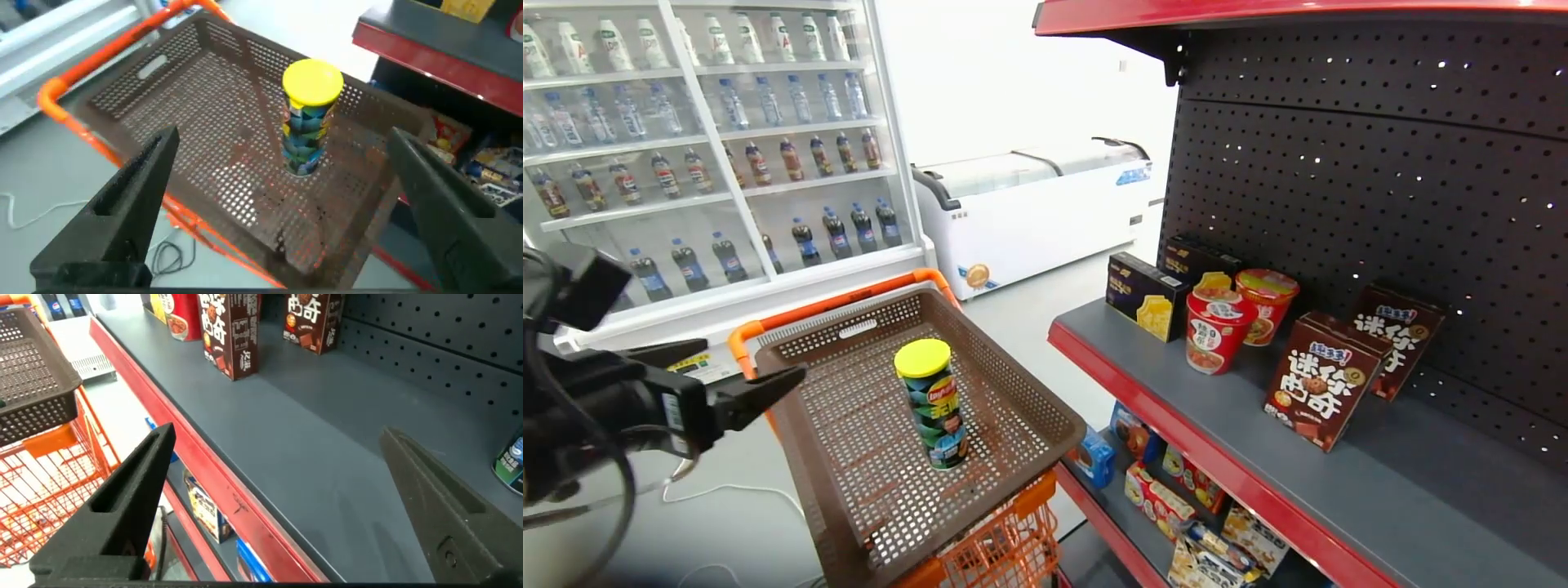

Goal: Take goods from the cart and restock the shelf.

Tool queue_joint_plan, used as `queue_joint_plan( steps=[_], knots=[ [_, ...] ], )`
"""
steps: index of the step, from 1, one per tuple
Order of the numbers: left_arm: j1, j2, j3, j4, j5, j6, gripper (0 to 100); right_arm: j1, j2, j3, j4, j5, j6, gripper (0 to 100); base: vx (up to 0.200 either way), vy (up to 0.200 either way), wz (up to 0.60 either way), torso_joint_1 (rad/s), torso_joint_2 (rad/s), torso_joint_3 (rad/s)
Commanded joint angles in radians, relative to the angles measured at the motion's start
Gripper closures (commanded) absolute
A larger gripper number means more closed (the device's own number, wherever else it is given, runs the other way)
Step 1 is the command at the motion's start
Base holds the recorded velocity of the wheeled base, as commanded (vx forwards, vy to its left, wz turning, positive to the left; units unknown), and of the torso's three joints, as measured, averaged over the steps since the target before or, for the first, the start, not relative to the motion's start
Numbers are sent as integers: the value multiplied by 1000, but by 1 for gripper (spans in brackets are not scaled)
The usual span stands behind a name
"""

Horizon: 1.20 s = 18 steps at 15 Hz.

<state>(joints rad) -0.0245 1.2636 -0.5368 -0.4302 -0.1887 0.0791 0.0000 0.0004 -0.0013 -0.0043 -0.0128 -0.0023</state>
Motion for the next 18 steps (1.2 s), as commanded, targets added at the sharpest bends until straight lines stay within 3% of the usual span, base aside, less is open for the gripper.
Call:
queue_joint_plan(
  steps=[1, 6, 12, 18],
  knots=[
    [-46, 241, 150, -168, -26, 1, 0, 0, 0, 0, 0, 0, -1, 0, 0, 0, 0, 0, 0, 0],
    [-57, 427, 176, -343, -32, -2, 0, 0, 0, 0, 0, 0, -1, 0, 0, 0, 0, 0, 0, 0],
    [-80, 772, 159, -703, -35, -1, 0, -2, 0, 0, 0, -1, -1, 0, 0, 0, 0, 0, 0, 0],
    [-120, 973, 11, -817, -34, 1, 0, 0, 0, 0, 0, 0, -1, 0, 0, 0, 0, 0, 0, 0]
  ],
)
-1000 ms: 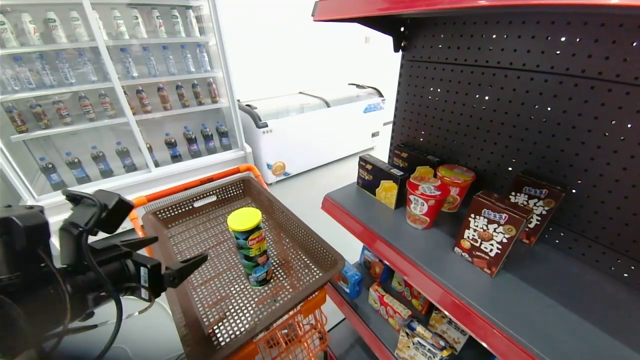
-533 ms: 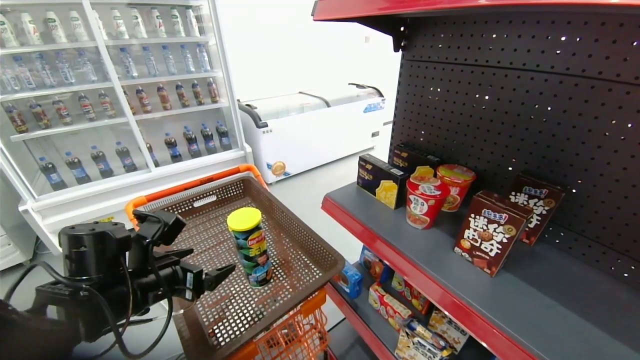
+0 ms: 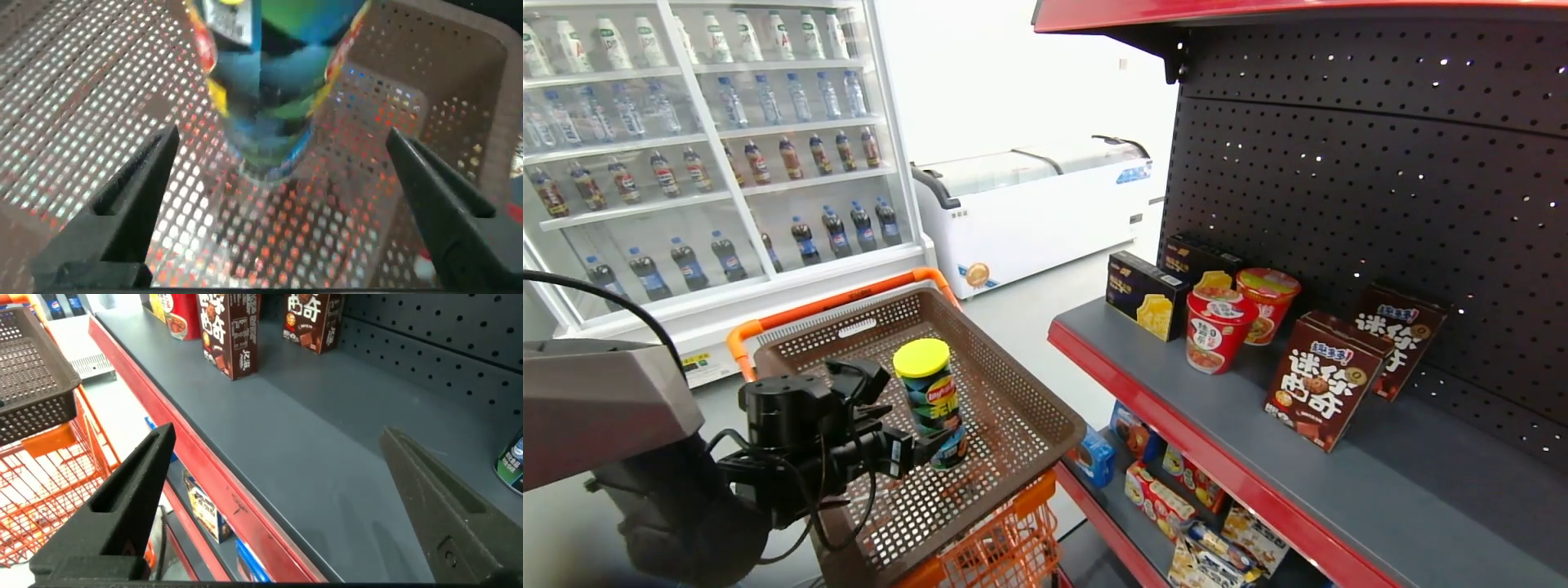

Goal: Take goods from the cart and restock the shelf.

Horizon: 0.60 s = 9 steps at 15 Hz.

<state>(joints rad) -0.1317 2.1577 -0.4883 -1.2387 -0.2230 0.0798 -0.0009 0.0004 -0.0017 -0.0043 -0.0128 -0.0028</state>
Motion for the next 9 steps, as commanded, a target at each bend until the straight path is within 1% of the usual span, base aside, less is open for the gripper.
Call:
queue_joint_plan(
  steps=[1, 2, 3, 6, 9],
  knots=[
    [-20, 110, -61, -21, 4, 6, 0, 1, 0, 0, 0, 0, 0, 0, 0, 0, 0, 0, 0, 0],
    [-23, 126, -75, -53, 4, 8, 0, 1, 0, 0, 0, 0, 0, 0, 0, 0, 0, 0, 0, 0],
    [-23, 146, -85, -76, 2, 17, 0, 1, 0, 0, 0, 0, 0, 0, 0, 0, 0, 0, 0, 0],
    [-22, 177, -105, -85, 4, 28, 0, 1, 0, 0, 0, 0, 0, 0, 0, 0, 0, 0, 0, 0],
    [-16, 194, -133, -84, 4, 26, 0, 1, 0, 0, 0, 0, 0, 0, 0, 0, 0, 0, 0, 0]
  ],
)
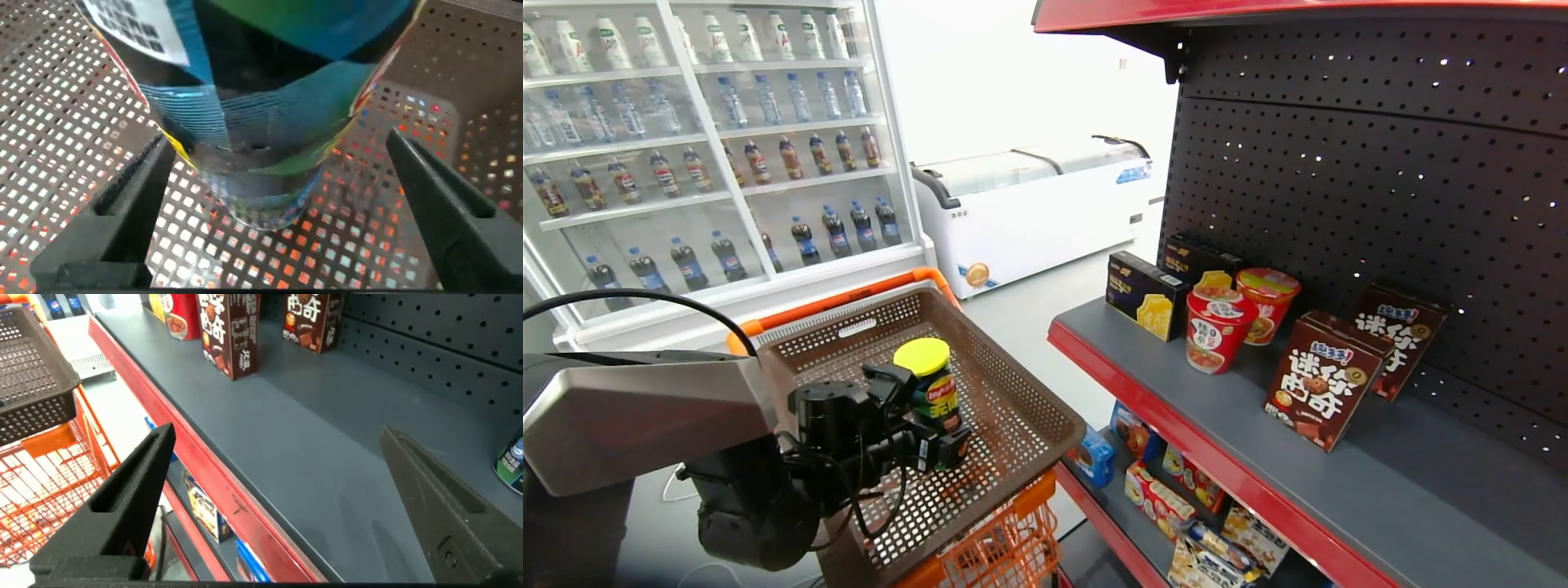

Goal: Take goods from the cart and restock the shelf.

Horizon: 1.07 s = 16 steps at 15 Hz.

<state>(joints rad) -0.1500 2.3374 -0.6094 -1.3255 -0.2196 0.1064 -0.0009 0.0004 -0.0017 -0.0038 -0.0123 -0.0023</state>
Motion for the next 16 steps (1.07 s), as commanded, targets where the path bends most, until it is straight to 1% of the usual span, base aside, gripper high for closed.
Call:
queue_joint_plan(
  steps=[1, 3, 5, 6, 9, 10, 11, 12, 14, 15, 16],
  knots=[
    [7, 17, -24, 5, 0, -1, 0, 1, 0, 0, -1, 0, -1, 0, 0, 0, 0, 0, 0, 0],
    [12, 19, -43, 9, -1, -4, 0, 1, 0, 0, -1, 0, -1, 0, 0, 0, 0, 0, 0, 0],
    [13, 19, -41, -1, -3, -4, 0, 1, 0, 0, -1, 0, -1, 0, 0, 0, 0, 0, 0, 0],
    [13, 19, -49, -1, -3, -4, 100, 1, 0, 0, -1, -1, -1, 0, 0, 0, 0, 0, 0, 0],
    [-2, -6, -78, -3, 5, -1, 100, 1, 0, 0, -1, 0, -1, 0, 0, 0, 0, 0, 0, 0],
    [-23, -44, -81, -4, 19, -1, 100, 1, 0, 0, -1, 0, 1, 0, 0, 0, 0, 0, 0, 0],
    [-33, -64, -79, -6, 45, -1, 100, 1, 0, 0, -1, 0, 1, 0, 0, 0, 0, 0, 0, 0],
    [-42, -96, -66, -4, 112, -2, 100, 1, 0, 0, -1, 0, -1, 0, 0, 0, 0, 0, 0, 0],
    [-46, -187, -44, 14, 129, -13, 100, 1, 0, 0, -1, 0, -1, 0, 0, 0, 0, 0, 0, 0],
    [-45, -313, -30, 97, 141, -14, 100, 1, 0, 0, -1, 0, 1, 0, 0, 0, 0, 0, 0, 0],
    [-43, -426, -29, 201, 151, -16, 100, 1, 0, 0, -1, -1, -1, 0, 0, 0, 0, 0, 0, 0]
  ],
)
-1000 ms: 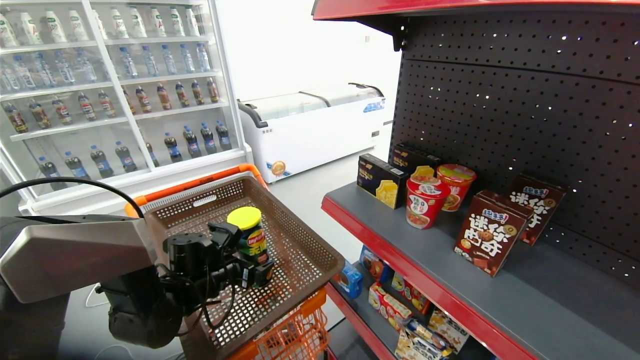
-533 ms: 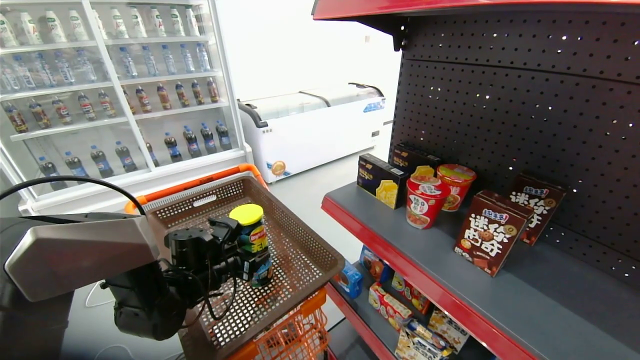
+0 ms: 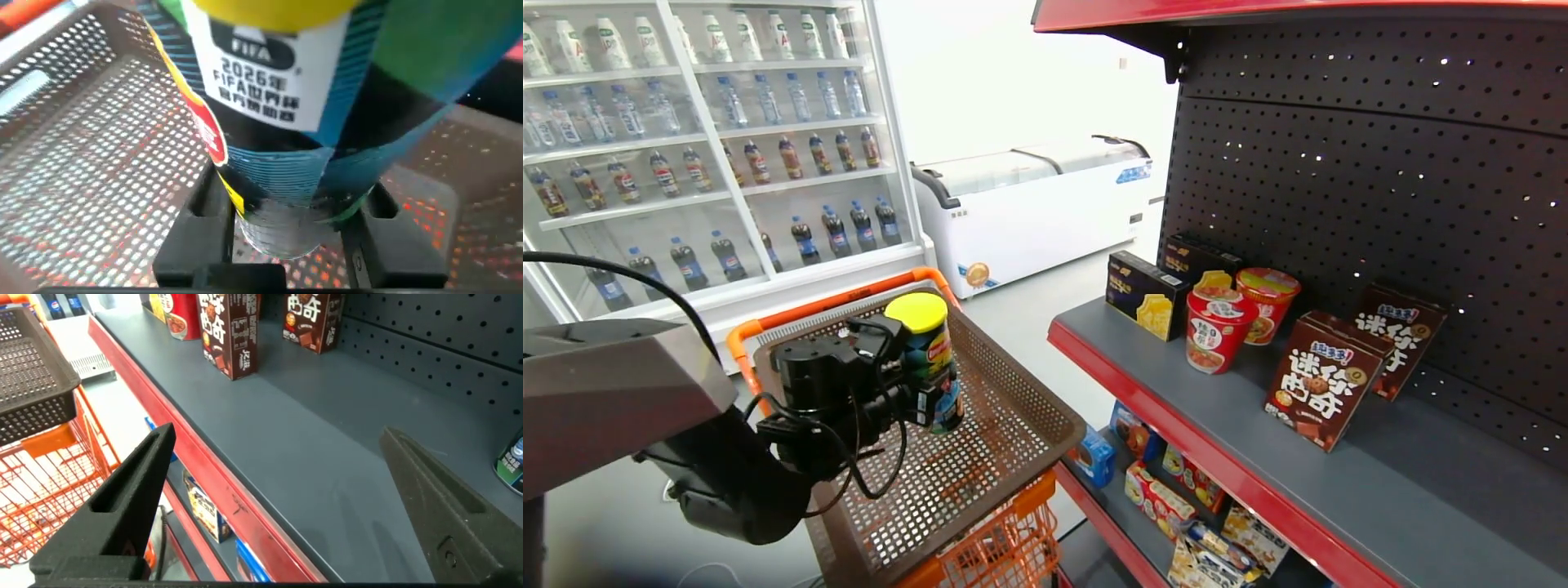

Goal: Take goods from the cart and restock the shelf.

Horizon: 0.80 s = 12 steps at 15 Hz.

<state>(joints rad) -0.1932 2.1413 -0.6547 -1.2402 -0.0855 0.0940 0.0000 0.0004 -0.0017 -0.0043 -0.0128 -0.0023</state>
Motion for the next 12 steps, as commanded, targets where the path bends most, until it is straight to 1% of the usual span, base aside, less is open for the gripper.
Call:
queue_joint_plan(
  steps=[1, 2, 3, 4, 5, 6, 8, 10, 11, 12],
  knots=[
    [0, -284, 20, 171, 21, -4, 100, 0, 0, 0, 0, 0, -1, 0, 0, 0, 0, 0, 0, 0],
    [3, -399, 23, 301, 32, -22, 100, 0, 0, 0, 0, -1, -1, 0, 0, 0, 0, 0, 0, 0],
    [0, -574, 52, 485, 66, -56, 100, 0, 0, 0, 0, 0, -1, 0, 0, 0, 0, 0, 0, 0],
    [5, -649, 79, 510, 92, -60, 100, -2, 0, 0, 0, -1, -1, 0, 0, 0, 0, 0, 0, 0],
    [6, -664, 89, 512, 99, -60, 100, -2, 0, 0, 0, 0, -1, 0, 0, 0, 0, 0, 0, 0],
    [31, -768, 167, 516, 124, -73, 100, -2, 0, 2, 0, 0, -1, 0, 0, 0, 0, 0, 0, 0],
    [69, -873, 250, 519, 125, -73, 100, 0, 0, 0, 0, -1, -1, 0, 0, 0, 0, 0, 0, 0],
    [83, -951, 290, 532, 125, -69, 100, 0, 0, 0, 0, 0, -1, 0, 0, 0, 0, 0, 0, 0],
    [80, -1067, 311, 611, 139, -62, 100, -2, 0, 0, 0, -1, -1, 0, 0, 0, 0, 0, 0, 0],
    [80, -1153, 299, 713, 145, -51, 100, 0, 0, 0, 0, -1, -1, 0, 0, 0, 0, 0, 0, 0]
  ],
)
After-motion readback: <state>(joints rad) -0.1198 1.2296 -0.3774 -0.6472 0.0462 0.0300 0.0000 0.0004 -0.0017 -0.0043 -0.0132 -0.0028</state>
